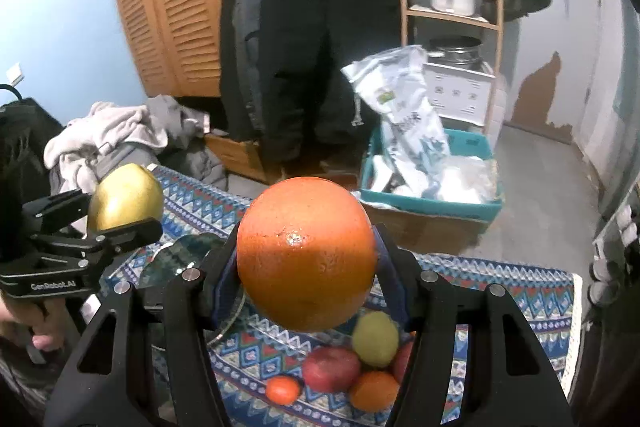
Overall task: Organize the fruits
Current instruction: 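Lift the pear with the left tool while the right tool carries the orange toward the glass plate, then lower the pear into the glass plate and open the left tool while the right tool releases the orange there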
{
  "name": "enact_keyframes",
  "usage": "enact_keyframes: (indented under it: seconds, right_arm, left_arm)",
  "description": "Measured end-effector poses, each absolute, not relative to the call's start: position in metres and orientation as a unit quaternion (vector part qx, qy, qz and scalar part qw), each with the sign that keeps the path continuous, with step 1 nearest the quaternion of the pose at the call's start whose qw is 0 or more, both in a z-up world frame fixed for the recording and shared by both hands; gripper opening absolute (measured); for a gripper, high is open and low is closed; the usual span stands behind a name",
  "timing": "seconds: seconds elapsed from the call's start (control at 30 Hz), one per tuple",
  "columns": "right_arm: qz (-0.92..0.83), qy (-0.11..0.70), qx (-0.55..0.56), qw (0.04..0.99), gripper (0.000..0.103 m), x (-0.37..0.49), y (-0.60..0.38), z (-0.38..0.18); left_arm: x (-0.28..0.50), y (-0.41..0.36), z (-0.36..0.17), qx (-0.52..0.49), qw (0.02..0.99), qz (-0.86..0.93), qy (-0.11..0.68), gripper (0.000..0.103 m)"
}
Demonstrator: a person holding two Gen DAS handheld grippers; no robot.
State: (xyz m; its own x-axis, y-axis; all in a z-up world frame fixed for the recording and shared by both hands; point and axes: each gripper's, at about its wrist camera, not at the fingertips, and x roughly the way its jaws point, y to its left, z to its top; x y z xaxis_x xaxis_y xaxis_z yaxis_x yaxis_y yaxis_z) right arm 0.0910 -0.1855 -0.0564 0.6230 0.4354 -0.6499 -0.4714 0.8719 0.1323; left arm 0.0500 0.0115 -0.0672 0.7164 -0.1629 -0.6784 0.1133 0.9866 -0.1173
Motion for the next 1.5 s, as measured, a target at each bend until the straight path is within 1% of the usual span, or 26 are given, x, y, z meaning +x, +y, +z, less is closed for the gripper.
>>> enact_keyframes:
  seconds: [0.63, 1.1, 1.5]
  right_arm:
    - [0.322, 0.384, -0.055, 0.864, 0.061, 0.104, -0.086, -0.074]
    - [0.344, 0.417, -0.069, 0.838, 0.061, 0.113, -0.032, -0.097]
    - [0.338, 0.469, -0.093, 0.811, 0.061, 0.121, -0.009, -0.148]
  left_arm:
    - [0.037, 0.091, -0.093, -0.066, 0.919, -0.009, 0.387, 0.068]
    - [0.034, 0.134, -0.143, -0.078, 0.898, 0.037, 0.432, 0.068]
    - [0.044, 0.151, -0.199, -0.11, 0.865, 0.045, 0.488, 0.068]
